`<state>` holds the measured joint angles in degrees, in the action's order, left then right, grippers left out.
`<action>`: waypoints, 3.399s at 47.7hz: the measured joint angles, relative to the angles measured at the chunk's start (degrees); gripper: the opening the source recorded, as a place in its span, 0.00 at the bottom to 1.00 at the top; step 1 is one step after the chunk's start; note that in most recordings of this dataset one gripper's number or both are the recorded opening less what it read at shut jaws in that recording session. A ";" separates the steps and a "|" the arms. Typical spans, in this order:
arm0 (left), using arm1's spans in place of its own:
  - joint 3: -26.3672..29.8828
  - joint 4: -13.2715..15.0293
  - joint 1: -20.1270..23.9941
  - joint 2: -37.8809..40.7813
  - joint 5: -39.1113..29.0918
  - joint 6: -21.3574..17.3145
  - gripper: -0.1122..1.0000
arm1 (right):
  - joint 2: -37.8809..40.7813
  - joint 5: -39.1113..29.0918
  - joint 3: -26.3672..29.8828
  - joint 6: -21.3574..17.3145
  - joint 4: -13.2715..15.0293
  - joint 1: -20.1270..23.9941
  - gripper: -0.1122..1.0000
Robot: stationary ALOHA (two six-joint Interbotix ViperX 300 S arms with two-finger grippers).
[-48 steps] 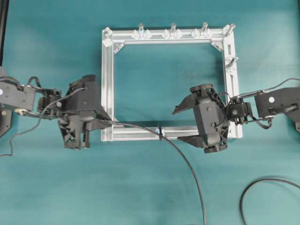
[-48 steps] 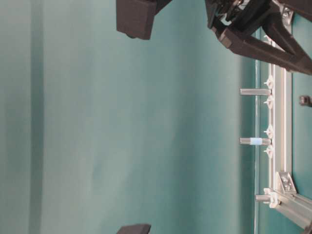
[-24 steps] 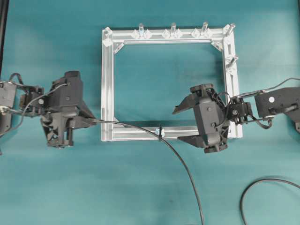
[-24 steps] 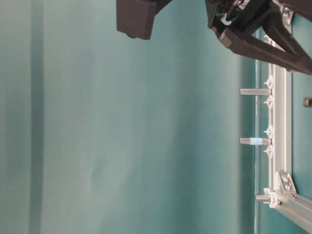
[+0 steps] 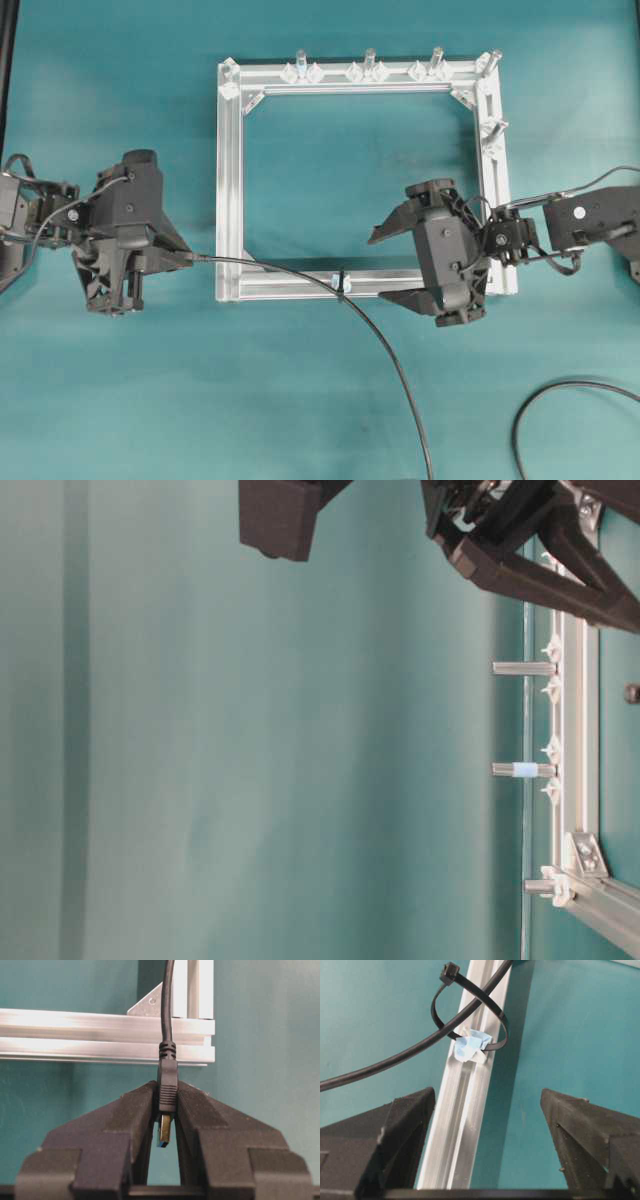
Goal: Insert the wire through the string loop located in the center.
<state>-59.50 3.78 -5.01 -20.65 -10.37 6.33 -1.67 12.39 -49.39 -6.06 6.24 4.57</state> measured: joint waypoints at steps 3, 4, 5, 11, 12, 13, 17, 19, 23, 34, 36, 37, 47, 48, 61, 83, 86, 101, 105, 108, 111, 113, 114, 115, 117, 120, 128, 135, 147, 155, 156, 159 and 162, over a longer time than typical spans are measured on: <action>-0.35 0.00 0.00 -0.09 0.09 0.00 0.22 | 0.00 0.00 0.00 0.00 0.00 0.00 0.87; -0.44 -0.09 0.00 0.00 0.09 0.00 0.22 | 0.00 0.09 0.00 0.00 -0.09 0.00 0.87; -0.62 -0.09 0.00 0.00 0.18 0.00 0.22 | 0.00 0.00 0.09 0.00 0.00 0.00 0.87; -2.29 0.00 0.00 0.00 0.79 0.00 0.22 | 0.00 0.09 0.00 0.00 -0.09 0.00 0.87; -2.46 0.00 0.00 0.00 0.97 0.09 0.22 | 0.00 0.00 0.00 0.00 0.00 0.00 0.87; -2.81 -0.09 0.00 0.00 1.14 0.09 0.22 | 0.00 0.00 0.00 0.00 -0.09 0.00 0.87; -4.04 -0.09 0.00 0.00 2.29 0.26 0.22 | 0.00 0.09 0.00 0.00 0.00 0.00 0.87; -4.57 0.00 0.00 0.00 2.99 0.53 0.22 | 0.00 0.00 0.00 0.00 0.00 0.00 0.87; -5.54 0.00 0.00 0.00 4.66 0.97 0.22 | 0.00 0.00 0.00 0.00 0.00 0.00 0.87; -6.77 -0.09 0.00 2.81 9.05 3.16 0.22 | 0.00 0.09 0.00 0.00 0.00 0.00 0.87; -6.59 0.00 0.00 4.39 9.58 3.34 0.22 | 0.00 0.00 0.00 0.00 0.00 0.00 0.87; -6.42 0.00 0.00 5.19 9.76 3.34 0.22 | 0.00 0.00 0.00 0.00 0.00 0.00 0.87; -3.08 0.00 -0.70 12.92 12.39 3.25 0.22 | 0.00 -0.44 0.00 0.00 -0.09 0.00 0.87; -2.90 -0.09 -0.79 13.36 12.57 3.34 0.22 | 0.00 -0.53 0.00 0.00 -0.09 0.00 0.87; -3.43 -0.09 -1.14 13.45 13.18 3.25 0.21 | 0.00 -0.70 0.00 0.00 -0.09 0.00 0.87; -4.92 -0.09 -1.23 9.93 9.67 3.25 0.64 | 0.00 -0.70 0.00 0.00 0.00 0.00 0.87; -4.92 -0.18 -1.23 9.93 9.40 3.25 0.78 | 0.00 -0.70 0.00 0.00 -0.09 0.00 0.87; -4.92 -0.26 -1.23 8.26 9.23 3.25 0.76 | 0.00 -0.70 0.00 0.00 -0.09 0.00 0.87; -4.83 -0.26 -1.23 6.94 9.23 3.25 0.76 | 0.00 -0.70 0.09 0.00 -0.09 0.00 0.87; -4.83 -0.44 -1.14 5.27 9.05 3.16 0.76 | 0.00 -0.70 0.09 0.00 -0.09 0.00 0.87; -4.92 -0.53 -1.23 3.16 8.61 3.16 0.76 | 0.00 -0.70 0.18 0.00 -0.09 0.00 0.87; -4.83 -0.53 -1.23 1.85 8.17 3.16 0.76 | 0.00 -0.70 0.35 0.00 -0.09 0.00 0.87; -4.92 -0.53 -1.23 0.97 7.82 3.16 0.76 | -0.09 -0.70 0.35 0.00 0.00 0.00 0.87; -4.92 -0.53 -1.23 0.44 7.65 3.16 0.76 | -0.18 -0.70 0.44 0.00 0.00 0.00 0.87; -5.01 -0.62 -1.23 -0.88 7.38 3.16 0.76 | -0.53 -0.70 0.44 0.00 0.00 0.00 0.87; -5.19 -0.53 -1.23 -3.08 7.21 3.16 0.76 | -1.23 -0.70 0.44 0.00 0.00 0.00 0.87; -5.89 -0.62 -1.14 -9.40 6.68 1.41 0.75 | -3.96 -0.79 0.44 0.00 0.00 0.00 0.87; -6.24 -0.62 -0.44 -13.97 5.27 -1.58 0.75 | -6.42 -1.58 0.35 0.00 0.00 0.00 0.87; -7.56 -0.70 1.76 -20.13 4.92 -3.25 0.74 | -9.67 -2.90 0.00 0.00 0.00 -0.18 0.86; -9.32 -0.70 2.72 -24.96 4.92 -3.25 0.74 | -11.87 -2.99 -0.79 0.00 0.00 -1.49 0.86; -9.67 -0.70 2.72 -25.49 4.92 -3.34 0.74 | -12.13 -2.99 -0.97 0.00 -0.09 -1.58 0.86; -10.46 -0.70 2.81 -27.33 4.92 -3.34 0.74 | -12.74 -2.99 -1.23 0.00 0.00 -1.76 0.86; -11.25 -0.70 2.81 -29.53 4.92 -3.25 0.74 | -13.18 -2.99 -1.58 0.00 0.00 -1.76 0.86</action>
<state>-70.75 3.08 -2.20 -50.19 -5.45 3.08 -14.85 9.40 -50.98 -6.06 6.24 2.81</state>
